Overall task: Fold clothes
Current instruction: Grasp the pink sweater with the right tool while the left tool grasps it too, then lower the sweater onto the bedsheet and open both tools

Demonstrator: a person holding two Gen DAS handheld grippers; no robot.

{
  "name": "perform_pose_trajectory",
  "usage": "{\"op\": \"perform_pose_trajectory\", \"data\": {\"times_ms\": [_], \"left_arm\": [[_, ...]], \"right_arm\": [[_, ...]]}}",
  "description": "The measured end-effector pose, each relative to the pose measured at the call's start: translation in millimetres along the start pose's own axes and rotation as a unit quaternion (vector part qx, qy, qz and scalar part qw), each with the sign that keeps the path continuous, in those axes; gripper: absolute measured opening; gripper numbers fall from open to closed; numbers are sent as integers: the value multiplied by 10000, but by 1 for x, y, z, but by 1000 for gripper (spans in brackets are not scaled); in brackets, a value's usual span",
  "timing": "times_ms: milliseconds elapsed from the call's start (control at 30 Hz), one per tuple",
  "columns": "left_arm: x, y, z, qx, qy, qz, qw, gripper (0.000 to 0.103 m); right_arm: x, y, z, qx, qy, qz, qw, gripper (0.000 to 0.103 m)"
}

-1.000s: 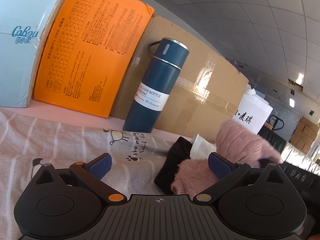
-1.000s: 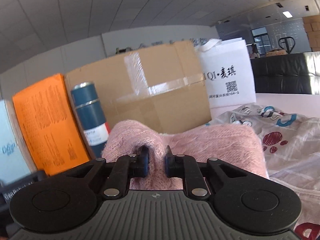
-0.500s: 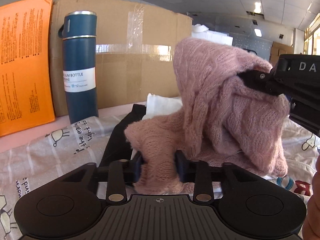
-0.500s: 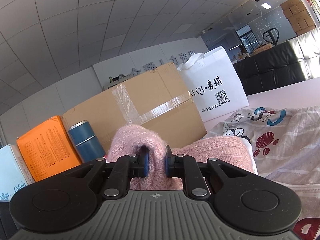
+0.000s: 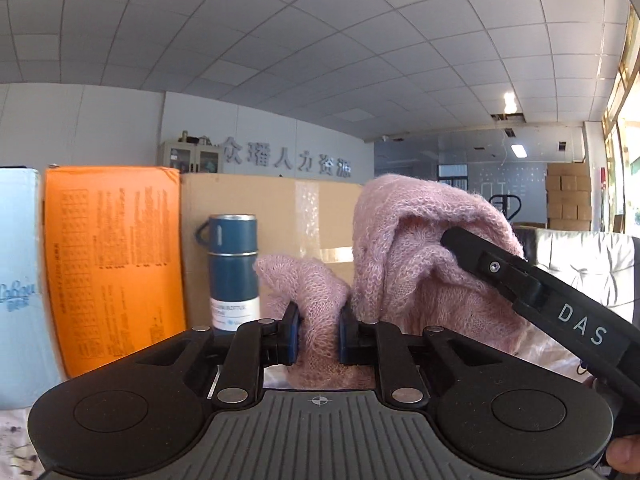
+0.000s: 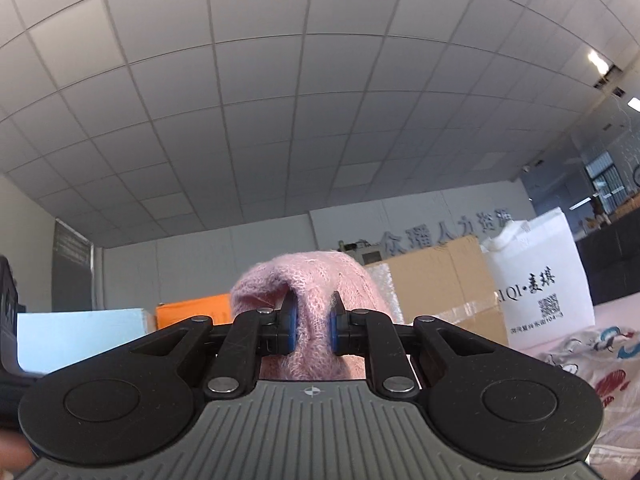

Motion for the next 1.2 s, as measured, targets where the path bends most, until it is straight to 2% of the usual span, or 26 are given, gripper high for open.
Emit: {"op": "perform_pose_trajectory", "data": {"times_ms": [133,333,467,600,700,767,867,967,1000,1067,1100,1133,1200], "left_arm": [[-48,-35,-3,50,40,-333,9994,16],[-132,-83,6,347,123,-1259,9914,16],[-183,-106,20,409,-30,-1877,9814,16],[-214,-131,45,50,-563,-2102,9760,17],[-224,-146,67,-352,-1030,-2066,9723,17],[-223,-153,78,-559,-1238,-2052,9693,18],[-224,-161,85,-777,-1380,-1971,9675,21],[-228,-170,91,-910,-1384,-1935,9670,23],[-228,-172,91,-957,-1378,-1932,9667,25],[-227,-175,92,-1061,-1354,-1920,9662,29],[-227,-176,92,-1090,-1354,-1942,9654,35],[-228,-176,91,-1112,-1357,-1973,9645,39],[-228,-177,91,-1152,-1352,-2001,9635,63]], "right_arm": [[0,-22,0,38,-216,-550,9982,13],[-1,-79,0,229,-764,-1364,9874,13],[-16,-98,6,321,-1149,-1551,9807,13],[-30,-116,11,409,-1531,-1731,9721,13],[-47,-111,11,149,-1724,-1516,9732,13],[-52,-100,12,43,-1869,-1201,9750,13],[-53,-80,20,-119,-2175,-635,9739,13],[-56,-63,25,-71,-2530,-307,9669,14],[-57,-59,24,-62,-2589,-257,9655,17],[-61,-60,20,-296,-2520,-147,9672,53],[-60,-65,19,-395,-2500,-225,9672,83],[-59,-70,18,-493,-2478,-302,9671,88],[-57,-80,16,-684,-2445,-459,9661,88]]}}
Point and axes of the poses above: each gripper's, at about its wrist camera, not at the fingertips, and x roughly the way its jaws point, y to its right, z to its underside, the point moved 2 cm from there along x, roughly the way its jaws point, and after that the axes turned 3 degrees about -z, right-handed, at the moved point
